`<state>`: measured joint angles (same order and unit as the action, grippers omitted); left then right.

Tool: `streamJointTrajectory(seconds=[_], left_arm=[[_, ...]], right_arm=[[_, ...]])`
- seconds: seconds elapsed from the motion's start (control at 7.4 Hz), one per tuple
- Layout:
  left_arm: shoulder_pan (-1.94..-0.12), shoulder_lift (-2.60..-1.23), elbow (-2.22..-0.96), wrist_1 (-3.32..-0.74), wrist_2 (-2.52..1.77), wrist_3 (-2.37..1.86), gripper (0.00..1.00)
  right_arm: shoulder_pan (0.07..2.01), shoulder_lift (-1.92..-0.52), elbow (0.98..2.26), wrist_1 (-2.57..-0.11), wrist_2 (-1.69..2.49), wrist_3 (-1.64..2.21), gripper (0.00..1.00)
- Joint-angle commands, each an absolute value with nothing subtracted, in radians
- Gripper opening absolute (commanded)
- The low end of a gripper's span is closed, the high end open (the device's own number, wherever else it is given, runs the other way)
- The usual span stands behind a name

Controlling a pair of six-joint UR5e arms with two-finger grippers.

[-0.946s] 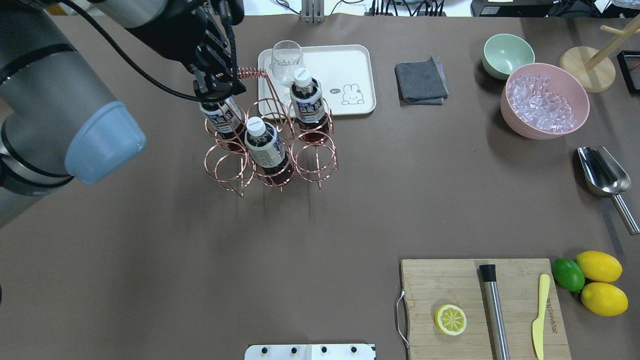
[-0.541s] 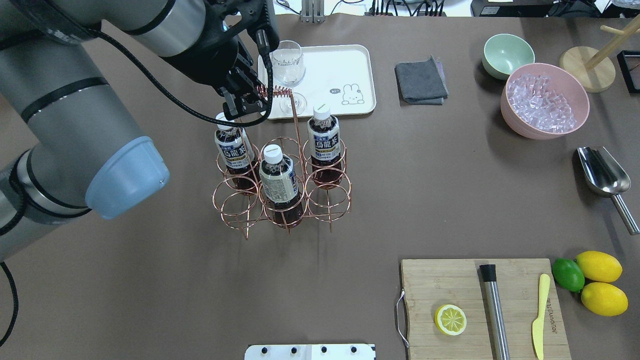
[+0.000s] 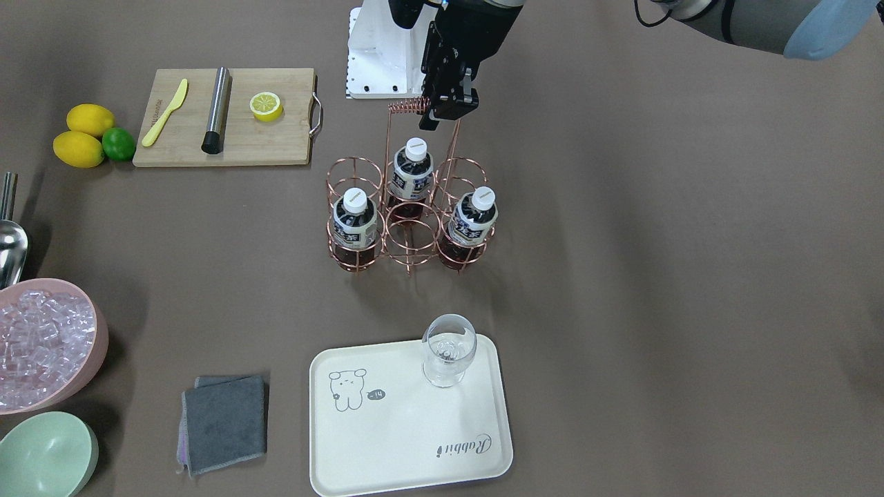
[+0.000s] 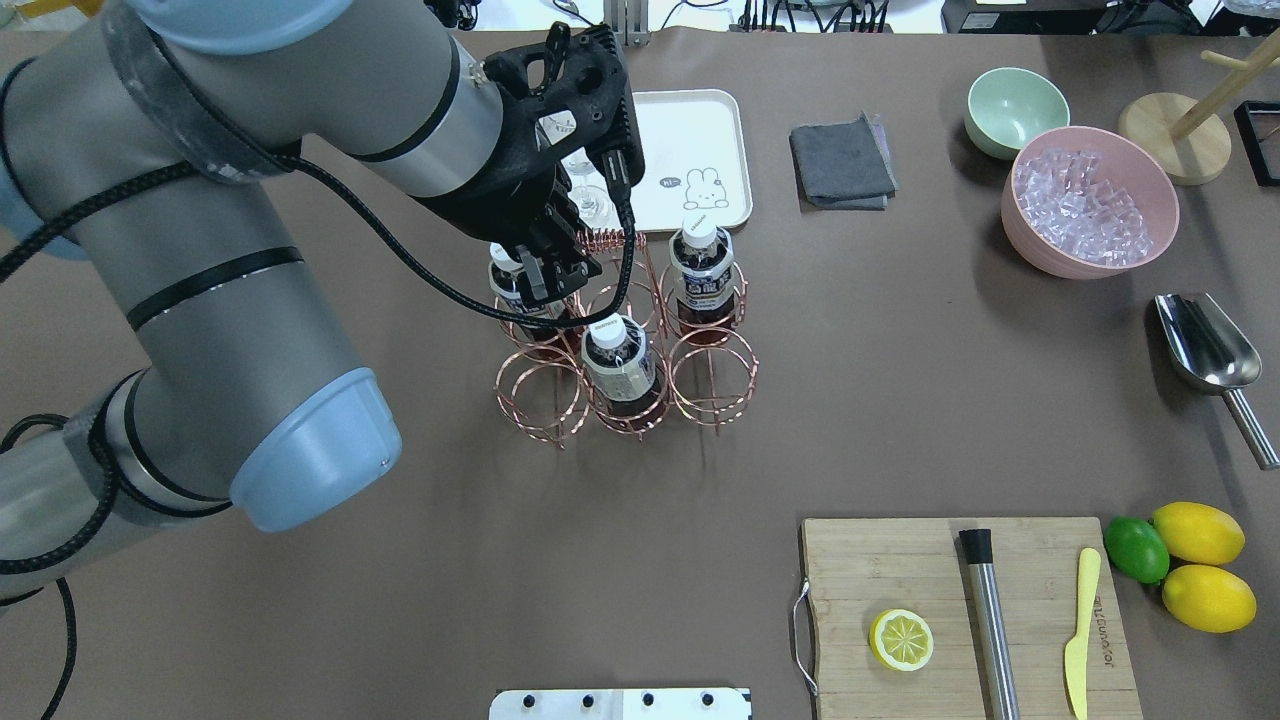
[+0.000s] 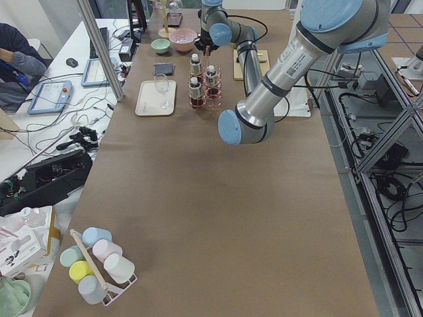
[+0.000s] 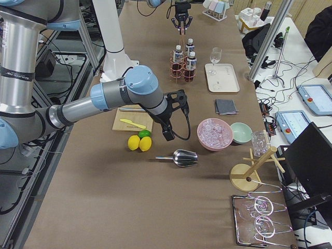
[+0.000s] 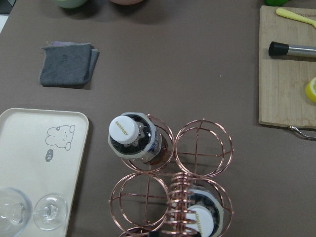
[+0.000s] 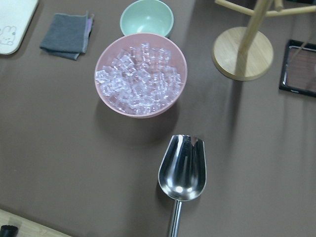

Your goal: Take tea from basket to plate

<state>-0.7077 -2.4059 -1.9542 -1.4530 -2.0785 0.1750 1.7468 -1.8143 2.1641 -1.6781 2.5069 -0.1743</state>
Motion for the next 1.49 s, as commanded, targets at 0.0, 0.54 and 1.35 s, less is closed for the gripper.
streamJointTrajectory(seconds=[0.0,0.54,1.35], left_arm=[[-0.690,-2.405,-1.957,-1.453,-2.072,0.158,0.00],[-0.677,-2.401,-1.957,-1.453,-2.072,0.158,0.00],[-0.649,-2.396,-1.959,-1.453,-2.072,0.141,0.00]], right_arm=[[1.643,-1.809,2.149,-1.492,2.540,-0.218,1.00],[1.450,-1.662,1.942,-1.085,2.534,-0.210,1.00],[1.220,-1.333,1.709,-0.788,2.412,0.021,1.00]])
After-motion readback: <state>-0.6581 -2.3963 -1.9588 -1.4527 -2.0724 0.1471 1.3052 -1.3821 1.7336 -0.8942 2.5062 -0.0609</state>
